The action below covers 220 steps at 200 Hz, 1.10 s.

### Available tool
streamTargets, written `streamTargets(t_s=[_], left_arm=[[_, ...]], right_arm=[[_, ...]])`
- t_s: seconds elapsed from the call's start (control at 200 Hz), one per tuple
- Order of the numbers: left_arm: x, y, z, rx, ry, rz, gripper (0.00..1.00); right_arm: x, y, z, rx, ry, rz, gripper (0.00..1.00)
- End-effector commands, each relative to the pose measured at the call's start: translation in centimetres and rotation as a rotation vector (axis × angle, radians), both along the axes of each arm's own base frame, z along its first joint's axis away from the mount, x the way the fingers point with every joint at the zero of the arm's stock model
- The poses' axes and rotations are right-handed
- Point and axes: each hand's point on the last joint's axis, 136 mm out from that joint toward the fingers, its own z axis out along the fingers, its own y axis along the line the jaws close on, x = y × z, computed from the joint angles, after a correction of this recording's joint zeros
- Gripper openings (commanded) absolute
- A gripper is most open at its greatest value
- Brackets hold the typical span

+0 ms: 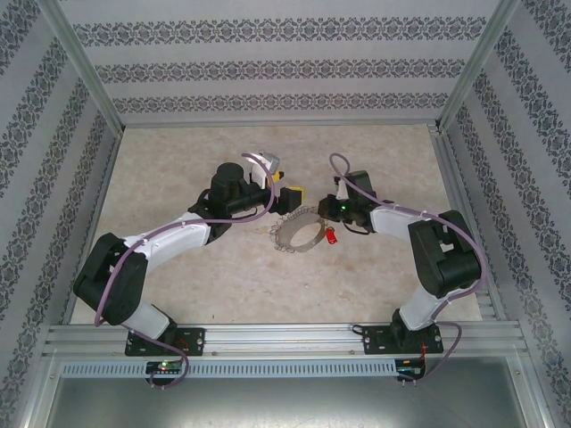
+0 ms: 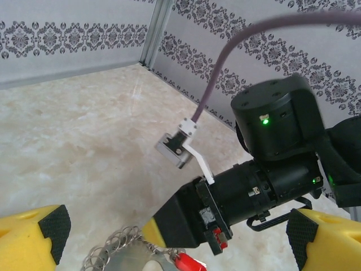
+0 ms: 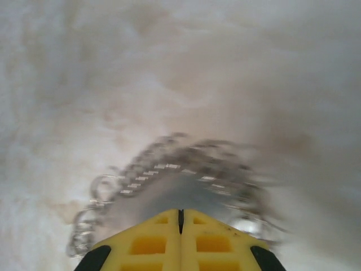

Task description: Put the keys on the keyring

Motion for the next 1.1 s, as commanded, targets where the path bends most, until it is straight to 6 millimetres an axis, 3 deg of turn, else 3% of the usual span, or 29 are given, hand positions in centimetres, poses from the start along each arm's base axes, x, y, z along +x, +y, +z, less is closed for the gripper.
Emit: streamTargets(t_s=[0.0,0.04,0.085,0.22,0.425,0.744,0.899,1.094], left_arm=[[0.6,0.2,-0.2,0.007,0.004,0.012,1.0],[0.6,0.1,-0.3,0.009,0.006,0.011,1.0],[0.7,0.1,-0.5,0.012,0.011,0.011,1.0],[0.6,0.3,-1.2,0.026,0.03,0.018,1.0],[0.4,0.2,-2.1,0.049,0.063,0.009,1.0],[0.4,0.6,-6.5,0.137,0.182,0.036,1.0],[0.5,1.0,-6.7,0.141,0.185,0.059,1.0],[0.5,1.1,-6.6,0.141,0.18,0.064,1.0]], right_arm=[[0.2,2.1,1.8,0.014,-0.039,0.057,0.17],[0.1,1.9,2.0,0.009,-0.048,0.044,0.33],[-0.2,1.2,2.1,-0.008,-0.054,0.021,0.39],[-1.9,-1.5,2.0,-0.08,-0.045,-0.036,0.4],[-5.4,-4.9,-0.5,-0.249,0.035,-0.072,0.39],[-7.8,-5.6,-2.9,-0.5,0.076,-0.006,0.46],[-8.0,-5.7,-4.5,-0.556,0.124,0.018,0.47],[-6.8,-6.0,-5.6,-0.607,0.131,-0.003,0.47]])
